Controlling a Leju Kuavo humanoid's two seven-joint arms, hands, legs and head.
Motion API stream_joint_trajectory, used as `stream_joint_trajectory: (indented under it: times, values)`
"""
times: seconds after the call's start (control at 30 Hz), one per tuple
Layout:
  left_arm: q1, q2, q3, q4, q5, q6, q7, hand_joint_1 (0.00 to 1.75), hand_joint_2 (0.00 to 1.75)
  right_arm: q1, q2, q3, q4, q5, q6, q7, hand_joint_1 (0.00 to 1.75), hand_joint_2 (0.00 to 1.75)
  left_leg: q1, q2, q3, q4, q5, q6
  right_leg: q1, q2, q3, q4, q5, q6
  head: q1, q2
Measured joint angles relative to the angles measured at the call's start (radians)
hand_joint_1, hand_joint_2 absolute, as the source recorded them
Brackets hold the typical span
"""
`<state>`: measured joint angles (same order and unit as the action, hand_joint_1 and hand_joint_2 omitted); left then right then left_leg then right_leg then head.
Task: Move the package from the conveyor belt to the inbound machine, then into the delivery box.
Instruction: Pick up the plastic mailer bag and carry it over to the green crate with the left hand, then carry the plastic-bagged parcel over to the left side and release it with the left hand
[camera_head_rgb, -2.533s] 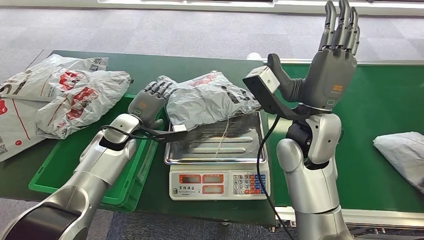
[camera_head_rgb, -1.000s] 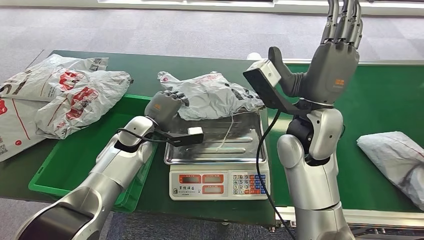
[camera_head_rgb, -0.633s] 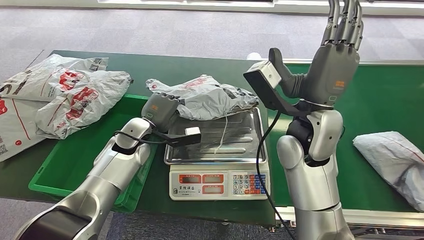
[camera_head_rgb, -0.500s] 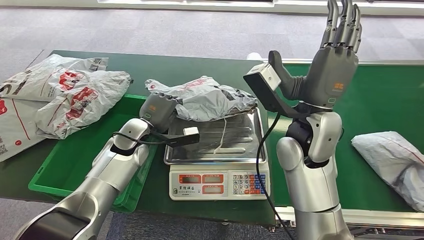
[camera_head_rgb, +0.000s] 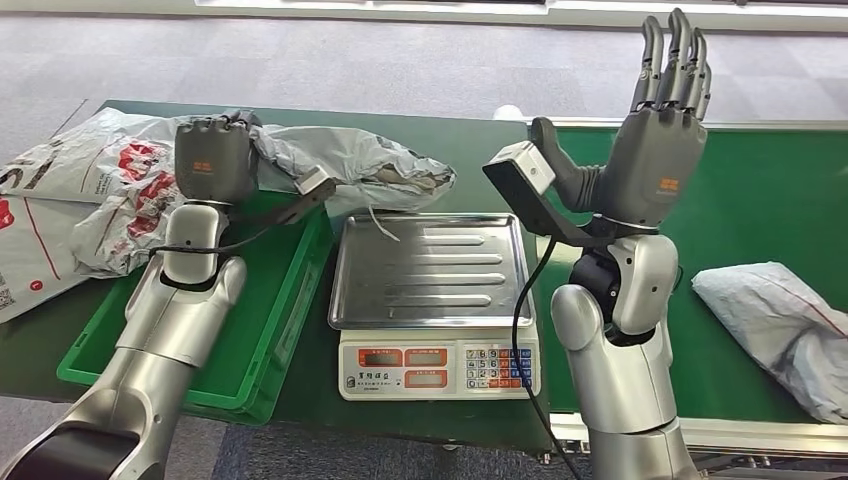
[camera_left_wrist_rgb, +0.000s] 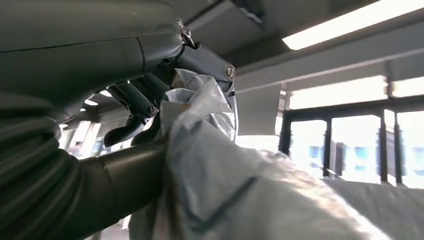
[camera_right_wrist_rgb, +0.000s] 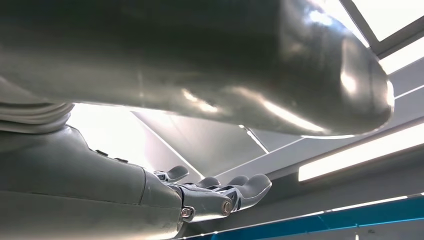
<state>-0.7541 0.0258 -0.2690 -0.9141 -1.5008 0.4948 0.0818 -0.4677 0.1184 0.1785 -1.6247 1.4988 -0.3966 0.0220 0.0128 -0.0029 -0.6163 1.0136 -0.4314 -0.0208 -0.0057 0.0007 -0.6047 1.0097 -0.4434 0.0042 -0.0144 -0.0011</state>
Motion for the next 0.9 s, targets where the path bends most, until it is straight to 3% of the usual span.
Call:
stream_joint_trajectory:
  times: [0.1,0.27,0.53,0.77,0.9]
  values:
    - [-0.033,0.055,0.011,-0.032,0.0,0.007,0.086,1.75,1.75,0.0,0.001,0.0,0.0,0.003,-0.002,0.005,0.0,0.0,0.0,0.002,0.0,0.0,0.0,-0.001,0.0,0.002,-0.001,0.0,0.001,-0.001,0.0,0.0]
    - [-0.106,0.139,0.071,-0.081,-0.001,-0.015,0.1,1.75,1.75,0.0,0.001,0.0,0.0,0.008,-0.002,0.011,0.0,0.0,0.001,0.002,0.0,0.0,0.001,-0.002,0.001,0.002,-0.002,0.001,0.001,-0.001,0.0,0.0]
    - [-0.115,0.18,0.092,-0.12,-0.001,-0.016,0.119,1.75,1.75,0.001,0.001,0.0,0.0,0.009,-0.002,0.011,0.0,0.0,0.001,0.002,0.0,0.0,0.001,-0.002,0.0,0.002,-0.001,0.001,0.001,-0.001,0.0,0.0]
    - [-0.097,0.243,0.092,-0.127,-0.001,-0.082,0.263,1.75,1.75,0.014,0.004,0.0,-0.01,0.027,0.006,0.012,0.0,0.0,0.001,0.003,0.001,-0.001,0.001,-0.002,0.0,0.002,-0.001,0.001,0.0,-0.002,0.0,0.0]
    - [-0.056,0.272,0.103,-0.069,-0.001,-0.06,0.313,1.75,1.75,0.018,0.004,0.0,-0.021,0.035,0.018,0.017,0.0,0.0,0.001,0.003,0.001,-0.001,0.001,-0.002,0.001,0.003,-0.002,0.001,0.0,-0.003,0.0,0.0]
